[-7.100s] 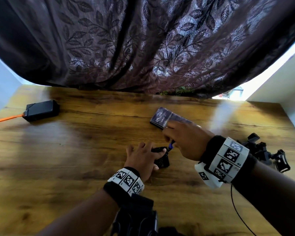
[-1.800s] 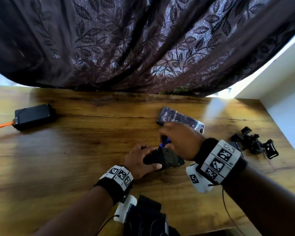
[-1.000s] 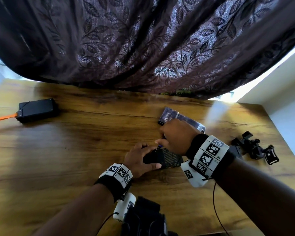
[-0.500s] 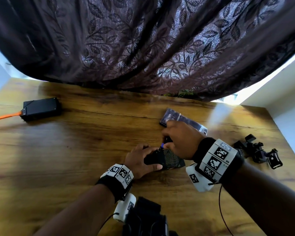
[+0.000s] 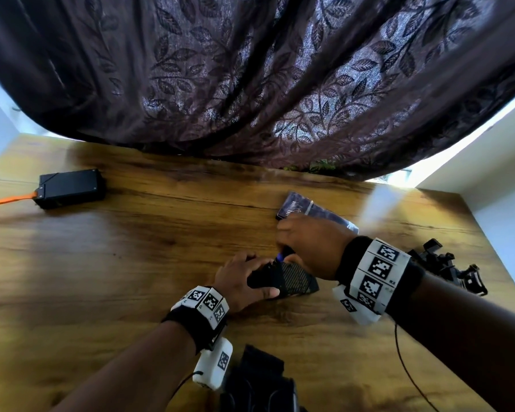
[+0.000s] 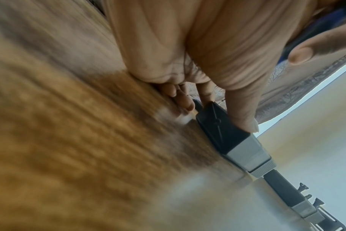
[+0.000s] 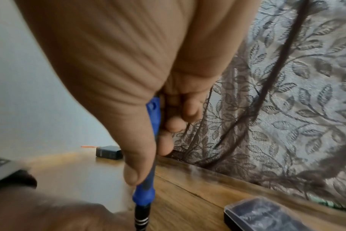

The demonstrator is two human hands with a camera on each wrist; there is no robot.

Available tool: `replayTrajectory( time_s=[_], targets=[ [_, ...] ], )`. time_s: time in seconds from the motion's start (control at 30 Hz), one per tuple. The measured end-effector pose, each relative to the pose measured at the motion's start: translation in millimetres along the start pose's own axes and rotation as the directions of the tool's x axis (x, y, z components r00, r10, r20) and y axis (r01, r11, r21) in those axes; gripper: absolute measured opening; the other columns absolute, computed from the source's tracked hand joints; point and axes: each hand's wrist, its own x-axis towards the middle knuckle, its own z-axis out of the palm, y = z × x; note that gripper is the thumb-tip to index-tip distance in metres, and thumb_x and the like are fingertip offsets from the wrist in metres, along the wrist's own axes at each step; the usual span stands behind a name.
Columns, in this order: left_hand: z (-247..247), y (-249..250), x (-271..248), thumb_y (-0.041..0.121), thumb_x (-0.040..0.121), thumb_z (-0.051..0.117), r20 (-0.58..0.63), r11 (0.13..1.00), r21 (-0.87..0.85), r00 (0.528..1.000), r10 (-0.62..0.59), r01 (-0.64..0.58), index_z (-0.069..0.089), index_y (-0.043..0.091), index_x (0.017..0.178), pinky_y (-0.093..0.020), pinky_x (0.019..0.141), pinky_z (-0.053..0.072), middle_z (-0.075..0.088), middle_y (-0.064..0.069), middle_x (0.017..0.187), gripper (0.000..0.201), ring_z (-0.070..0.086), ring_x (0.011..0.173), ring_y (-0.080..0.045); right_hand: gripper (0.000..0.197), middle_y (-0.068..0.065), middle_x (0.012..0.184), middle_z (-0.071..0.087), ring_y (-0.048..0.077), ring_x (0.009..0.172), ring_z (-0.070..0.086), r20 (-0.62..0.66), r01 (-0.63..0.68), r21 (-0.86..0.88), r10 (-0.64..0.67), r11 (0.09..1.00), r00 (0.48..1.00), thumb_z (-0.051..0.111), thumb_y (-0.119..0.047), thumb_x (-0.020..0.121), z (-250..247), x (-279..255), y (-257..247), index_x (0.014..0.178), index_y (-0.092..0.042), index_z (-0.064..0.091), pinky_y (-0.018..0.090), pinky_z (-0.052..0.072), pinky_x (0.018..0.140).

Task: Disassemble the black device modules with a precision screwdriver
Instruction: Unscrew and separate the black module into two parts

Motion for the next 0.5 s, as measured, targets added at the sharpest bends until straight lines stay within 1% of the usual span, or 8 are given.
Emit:
replayTrajectory(
  time_s=[0.07,0.13,0.23,0.3,0.37,0.43,0.47,0.5],
  targets=[
    [0.1,-0.5,-0.4,0.087,0.068,0.058,-0.007,1.0,-0.003,1.0,0.001,-0.001,0.041,0.049,0.148,-0.051,0.111,0.039,0.034,0.011,0.149,0.09,0.038,0.136,-0.017,0.017,-0.004,0.116,0.057,0.016,0.113,0.05,0.012,0.021,-0.108,-0.02,0.994,1.0,0.056,-0.022,0.1,-1.7,3.2,-1.4,0.116,-0.02,0.064,0.034,0.046,0.097],
    [1.0,-0.5,0.0,0.092,0.062,0.05,-0.007,1.0,0.0,1.0,0.004,-0.004,0.04,0.048,0.149,-0.05,0.111,0.04,0.035,0.011,0.148,0.098,0.04,0.135,-0.017,0.021,-0.002,0.116,0.059,0.019,0.113,0.052,0.008,0.034,-0.163,-0.033,0.986,0.999,0.053,-0.018,0.101,-1.7,4.8,-2.3,0.118,-0.018,0.065,0.035,0.046,0.099],
    [1.4,-1.2,0.7,0.093,0.06,0.048,-0.026,1.0,-0.005,1.0,0.004,-0.004,0.041,0.048,0.149,-0.048,0.111,0.039,0.035,0.013,0.148,0.1,0.039,0.136,-0.015,0.022,0.001,0.114,0.062,0.021,0.111,0.055,0.017,0.041,-0.222,-0.038,0.974,0.999,0.053,-0.023,0.103,1.1,5.8,-3.3,0.117,-0.015,0.068,0.036,0.047,0.1],
    [1.4,-1.1,1.0,0.093,0.06,0.048,-0.028,1.0,0.004,1.0,0.003,-0.003,0.041,0.049,0.149,-0.048,0.112,0.039,0.034,0.013,0.148,0.099,0.037,0.136,-0.015,0.021,0.003,0.108,0.065,0.022,0.105,0.058,0.017,0.038,-0.249,-0.035,0.968,0.999,0.056,-0.027,0.103,3.9,5.6,-5.3,0.112,-0.013,0.07,0.038,0.051,0.096],
    [1.4,-0.4,-0.4,0.09,0.065,0.052,-0.021,1.0,0.007,1.0,0.004,-0.004,0.04,0.049,0.149,-0.049,0.112,0.037,0.034,0.013,0.148,0.094,0.036,0.136,-0.016,0.023,0.004,0.101,0.066,0.023,0.097,0.063,0.033,0.011,-0.231,-0.003,0.973,0.999,0.055,-0.03,0.104,6.8,5.7,-8.0,0.106,-0.013,0.071,0.039,0.056,0.088],
    [0.1,0.0,-1.4,0.081,0.074,0.061,-0.024,1.0,0.004,1.0,0.013,-0.012,0.04,0.05,0.148,-0.05,0.112,0.037,0.034,0.012,0.148,0.083,0.036,0.136,-0.016,0.026,0.004,0.099,0.068,0.023,0.091,0.066,0.069,-0.024,-0.231,0.041,0.973,0.997,0.051,-0.032,0.105,8.5,6.1,-8.9,0.103,-0.014,0.07,0.039,0.059,0.081],
    [-0.4,0.4,-1.4,0.077,0.077,0.064,-0.024,1.0,0.01,1.0,0.015,-0.015,0.04,0.051,0.148,-0.05,0.112,0.037,0.035,0.012,0.148,0.08,0.036,0.136,-0.016,0.027,0.004,0.102,0.067,0.023,0.091,0.066,0.078,-0.038,-0.226,0.057,0.973,0.995,0.051,-0.034,0.105,8.6,5.5,-8.0,0.106,-0.014,0.068,0.039,0.059,0.081],
    [-0.7,1.6,-1.7,0.075,0.079,0.065,-0.023,1.0,0.018,1.0,0.017,-0.017,0.04,0.051,0.148,-0.049,0.113,0.037,0.034,0.011,0.149,0.078,0.036,0.137,-0.016,0.028,0.005,0.109,0.064,0.023,0.095,0.065,0.081,-0.047,-0.204,0.064,0.978,0.995,0.054,-0.037,0.103,7.9,4.4,-6.0,0.112,-0.014,0.066,0.04,0.058,0.082]
  ],
)
